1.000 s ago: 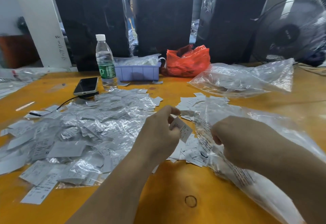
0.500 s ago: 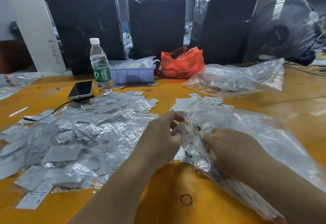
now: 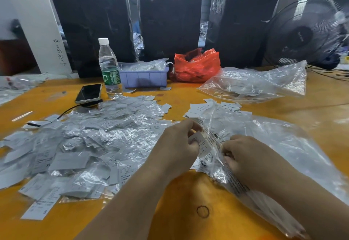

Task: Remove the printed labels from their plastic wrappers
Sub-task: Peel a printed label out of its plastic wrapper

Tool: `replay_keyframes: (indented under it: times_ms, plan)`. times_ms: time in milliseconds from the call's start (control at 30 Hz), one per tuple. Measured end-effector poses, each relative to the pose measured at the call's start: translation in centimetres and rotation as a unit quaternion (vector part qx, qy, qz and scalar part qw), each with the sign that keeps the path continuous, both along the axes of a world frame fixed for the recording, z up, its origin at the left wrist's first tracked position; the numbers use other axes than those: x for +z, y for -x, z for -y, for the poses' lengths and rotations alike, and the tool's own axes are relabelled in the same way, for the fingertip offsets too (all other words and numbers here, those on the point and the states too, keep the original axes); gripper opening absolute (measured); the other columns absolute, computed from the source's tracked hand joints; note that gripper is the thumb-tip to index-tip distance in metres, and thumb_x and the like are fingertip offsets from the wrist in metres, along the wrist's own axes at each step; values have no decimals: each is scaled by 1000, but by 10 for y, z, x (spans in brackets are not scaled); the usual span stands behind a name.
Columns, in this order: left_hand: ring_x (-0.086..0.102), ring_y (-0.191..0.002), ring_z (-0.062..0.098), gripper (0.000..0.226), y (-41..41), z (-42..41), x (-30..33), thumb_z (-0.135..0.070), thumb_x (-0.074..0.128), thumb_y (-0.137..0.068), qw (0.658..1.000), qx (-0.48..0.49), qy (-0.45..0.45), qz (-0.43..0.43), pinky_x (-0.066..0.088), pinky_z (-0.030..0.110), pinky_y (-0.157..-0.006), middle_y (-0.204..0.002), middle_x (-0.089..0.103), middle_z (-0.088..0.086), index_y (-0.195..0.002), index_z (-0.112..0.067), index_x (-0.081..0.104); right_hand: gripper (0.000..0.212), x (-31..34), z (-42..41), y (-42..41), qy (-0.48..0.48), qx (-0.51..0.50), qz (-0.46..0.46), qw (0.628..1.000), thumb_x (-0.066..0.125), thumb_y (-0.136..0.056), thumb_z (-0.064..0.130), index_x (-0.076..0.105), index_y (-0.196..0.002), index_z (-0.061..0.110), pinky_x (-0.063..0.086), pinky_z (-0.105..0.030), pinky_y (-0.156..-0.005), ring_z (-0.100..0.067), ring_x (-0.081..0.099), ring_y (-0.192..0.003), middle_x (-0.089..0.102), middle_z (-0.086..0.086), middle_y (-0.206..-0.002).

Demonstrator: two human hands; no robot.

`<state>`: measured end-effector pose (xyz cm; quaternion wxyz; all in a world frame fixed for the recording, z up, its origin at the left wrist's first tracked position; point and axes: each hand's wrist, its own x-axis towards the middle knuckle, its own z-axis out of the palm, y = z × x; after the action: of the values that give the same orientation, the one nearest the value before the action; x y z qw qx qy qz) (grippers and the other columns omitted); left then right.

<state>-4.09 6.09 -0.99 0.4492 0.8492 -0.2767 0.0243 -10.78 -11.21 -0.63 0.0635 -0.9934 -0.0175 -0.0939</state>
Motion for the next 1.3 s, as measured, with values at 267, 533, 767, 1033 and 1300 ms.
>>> replay_keyframes:
  times_ms: [267, 533, 767, 1033, 1300]
  plan:
    - [56, -68, -9, 25, -1, 3, 1, -14, 56, -91, 1000, 13, 5, 2, 39, 9, -48, -88, 59, -17, -104, -32, 63, 27, 2, 7, 2, -108, 23, 36, 993, 50, -77, -10, 66, -80, 11, 51, -37, -63, -15, 57, -69, 61, 2, -73]
    - [53, -66, -12, 23, -4, -8, 6, -10, 53, -89, 998, 54, 34, 10, 37, 9, -45, -85, 62, -14, -95, -28, 66, 30, 22, 6, -3, -233, 59, 175, 955, 59, -87, -7, 71, -94, 19, 41, -11, -48, 1, 57, -58, 63, 10, -76]
    - [57, -63, 4, 29, -5, -11, 13, -15, 51, -87, 992, 84, 94, -18, 51, 29, -56, -86, 63, -2, -108, -35, 53, 45, 45, -6, -28, -577, 76, 54, 811, 39, -89, -17, 73, -86, 12, 46, -24, -49, -17, 48, -54, 51, -5, -64]
    - [48, -55, 19, 22, -5, -15, 20, -15, 45, -88, 990, 80, 116, -17, 49, 53, -56, -55, 53, -4, -83, -27, 62, 42, 43, -29, -60, -748, 162, -84, 638, 34, -89, -18, 68, -74, 3, 52, -26, -50, -16, 52, -53, 51, -10, -62]
    - [54, -71, 20, 45, -6, -11, 25, -56, 48, -83, 966, 35, 156, -204, 46, 38, -68, -98, 70, 15, -76, -21, 74, 47, 27, -18, -66, -759, 167, -79, 625, 33, -86, -18, 70, -69, 5, 55, -27, -56, -18, 56, -56, 54, -11, -63]
